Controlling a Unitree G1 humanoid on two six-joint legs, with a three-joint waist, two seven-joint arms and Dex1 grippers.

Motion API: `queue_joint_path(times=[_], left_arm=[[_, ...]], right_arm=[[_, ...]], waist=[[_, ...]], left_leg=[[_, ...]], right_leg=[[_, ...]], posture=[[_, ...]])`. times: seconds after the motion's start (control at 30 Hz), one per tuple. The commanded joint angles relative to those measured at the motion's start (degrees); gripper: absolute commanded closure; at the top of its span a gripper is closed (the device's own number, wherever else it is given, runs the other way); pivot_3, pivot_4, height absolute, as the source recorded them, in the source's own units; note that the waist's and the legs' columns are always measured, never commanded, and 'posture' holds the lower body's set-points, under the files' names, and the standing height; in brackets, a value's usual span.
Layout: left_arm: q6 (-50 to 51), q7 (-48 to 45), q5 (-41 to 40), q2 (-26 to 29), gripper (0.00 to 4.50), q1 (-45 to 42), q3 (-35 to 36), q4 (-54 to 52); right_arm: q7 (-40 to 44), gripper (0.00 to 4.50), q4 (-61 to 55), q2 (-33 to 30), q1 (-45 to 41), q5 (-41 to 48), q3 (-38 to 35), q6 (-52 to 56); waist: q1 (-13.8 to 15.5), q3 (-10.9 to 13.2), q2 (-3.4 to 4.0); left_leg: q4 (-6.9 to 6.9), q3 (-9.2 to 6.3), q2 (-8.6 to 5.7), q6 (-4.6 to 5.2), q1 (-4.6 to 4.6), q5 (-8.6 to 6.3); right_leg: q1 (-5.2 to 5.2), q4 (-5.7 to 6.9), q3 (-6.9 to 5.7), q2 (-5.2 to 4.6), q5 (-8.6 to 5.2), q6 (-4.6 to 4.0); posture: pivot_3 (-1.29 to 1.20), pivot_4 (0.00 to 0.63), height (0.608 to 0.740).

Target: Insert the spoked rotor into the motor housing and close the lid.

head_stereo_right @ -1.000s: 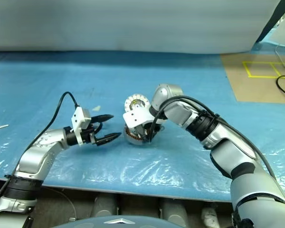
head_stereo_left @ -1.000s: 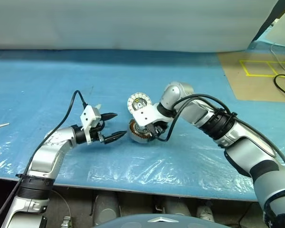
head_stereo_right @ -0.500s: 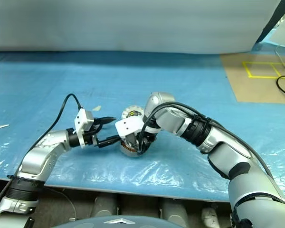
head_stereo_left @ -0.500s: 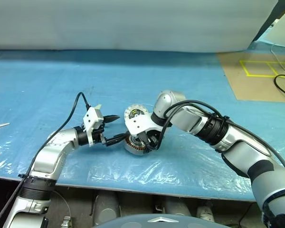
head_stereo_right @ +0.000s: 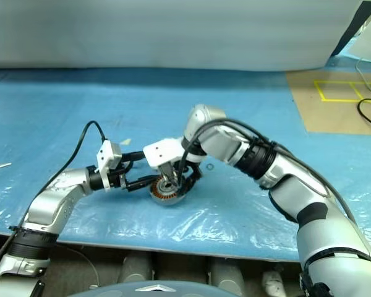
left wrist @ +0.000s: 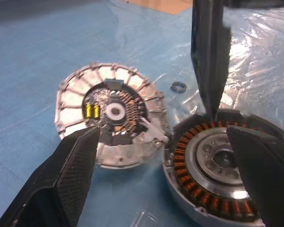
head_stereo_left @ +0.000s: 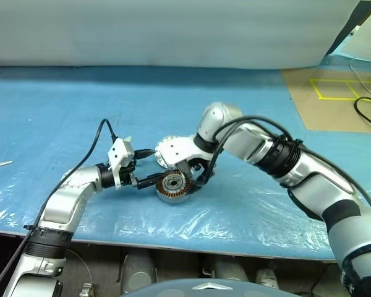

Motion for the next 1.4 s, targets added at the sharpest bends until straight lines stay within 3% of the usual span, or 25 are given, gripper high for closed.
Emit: queue_joint_path(times=[0.03, 0.2, 0.33, 0.47, 0.6, 0.73, 0.83, 0.93, 1.13, 1.4], left_arm=[[-1.1, -0.9, 0.1, 0.0, 0.0, -1.5, -0.1, 0.8], [-0.9, -1.6, -0.1, 0.2, 0.0, -2.1, -0.1, 1.2], [0.3, -2.7, -1.1, 1.0, 0.0, -1.7, 0.1, -0.4], [3.1, -3.4, -3.5, 2.4, 0.0, 0.2, 0.8, -5.5], [4.7, -4.2, -7.6, 3.7, 0.0, 4.8, 2.2, -12.4], [5.4, -4.1, -9.1, 5.1, 0.0, 9.9, 2.3, -17.9], [4.9, -2.8, -8.7, 4.5, 0.0, 10.8, 1.9, -18.4], [3.4, -0.7, -7.2, 3.0, 0.0, 11.3, 1.4, -18.2], [0.9, 1.9, -4.6, 0.9, 0.0, 11.7, 0.6, -17.1], [1.1, 2.8, -4.8, 1.6, 0.0, 14.0, 1.3, -17.5]], right_arm=[[3.1, 0.36, -1.7, -0.9, -4.2, 5.8, -3.2, 2.8], [3.1, 0.36, -6.5, -6.7, -5.1, 14.0, -5.8, 7.2], [1.9, 0.36, -10.0, -11.4, -0.7, 17.7, -12.5, 8.5], [-9.0, 0.36, -11.3, -16.4, 12.0, 12.0, -21.0, -4.3], [-20.1, 0.36, -15.2, -17.8, 26.1, 10.3, -30.0, -6.8], [-32.5, 0.36, -22.8, -15.1, 43.0, 10.4, -38.8, -5.8], [-38.4, 0.36, -27.6, -11.5, 49.1, 14.0, -43.8, 1.0], [-44.6, 0.36, -28.8, -9.0, 54.1, 11.4, -43.7, 1.8], [-50.7, 0.36, -24.2, -4.0, 56.8, 10.1, -41.9, 1.7], [-55.4, 0.36, -14.3, -0.7, 57.2, 4.9, -39.1, -4.9]], waist=[[0.0, 0.0, 0.0], [0.7, 0.0, 0.0], [1.3, 0.0, -0.01], [1.7, -0.1, -0.1], [1.7, 0.0, -0.08], [1.7, -0.1, -0.08], [1.3, 0.0, 0.01], [1.3, 0.0, 0.01], [1.3, 0.0, 0.02], [1.2, 0.0, 0.03]], left_leg=[[0.0, 0.0, -0.01, 0.0, -0.01, 0.0], [-0.01, 0.0, -0.03, 0.0, -0.06, 0.0], [-0.02, 0.0, -0.01, -0.01, -0.04, 0.0], [0.0, 0.0, -0.02, -0.02, -0.03, 0.0], [-0.04, 0.02, -0.06, -0.04, -0.03, 0.0], [-0.18, 0.04, -0.06, -0.06, -0.01, -0.01], [-0.19, 0.04, -0.05, -0.06, 0.08, -0.01], [-0.16, 0.05, -0.06, -0.05, 0.24, -0.01], [-0.22, 0.15, -0.1, -0.03, 0.94, -0.02], [-0.57, 0.21, -0.19, -0.07, 0.85, -0.02]], right_leg=[[0.0, 0.0, 0.0, 0.0, 0.01, 0.01], [0.0, -0.05, -0.01, -0.02, 0.09, 0.15], [0.0, -0.04, -0.01, -0.01, 0.09, 0.16], [0.02, -0.05, 0.01, -0.03, 0.09, 0.15], [0.01, -0.08, 0.05, -0.01, 0.1, 0.18], [-0.02, -0.15, 0.06, 0.01, 0.09, 0.19], [-0.02, -0.15, 0.1, 0.05, 0.08, 0.2], [0.06, -0.18, 0.21, 0.07, -0.02, 0.09], [0.68, -0.27, 0.34, 0.06, -0.18, 0.41], [0.65, -0.63, 0.45, 0.07, -0.19, 0.44]], posture=[[0.0, 0.15, 0.74], [0.0, 0.15, 0.74], [0.0, 0.15, 0.74], [0.0, 0.15, 0.74], [0.0, 0.15, 0.74], [0.0, 0.15, 0.74], [0.0, 0.15, 0.74], [0.0, 0.15, 0.74], [0.0, 0.15, 0.74], [0.0, 0.15, 0.74]])
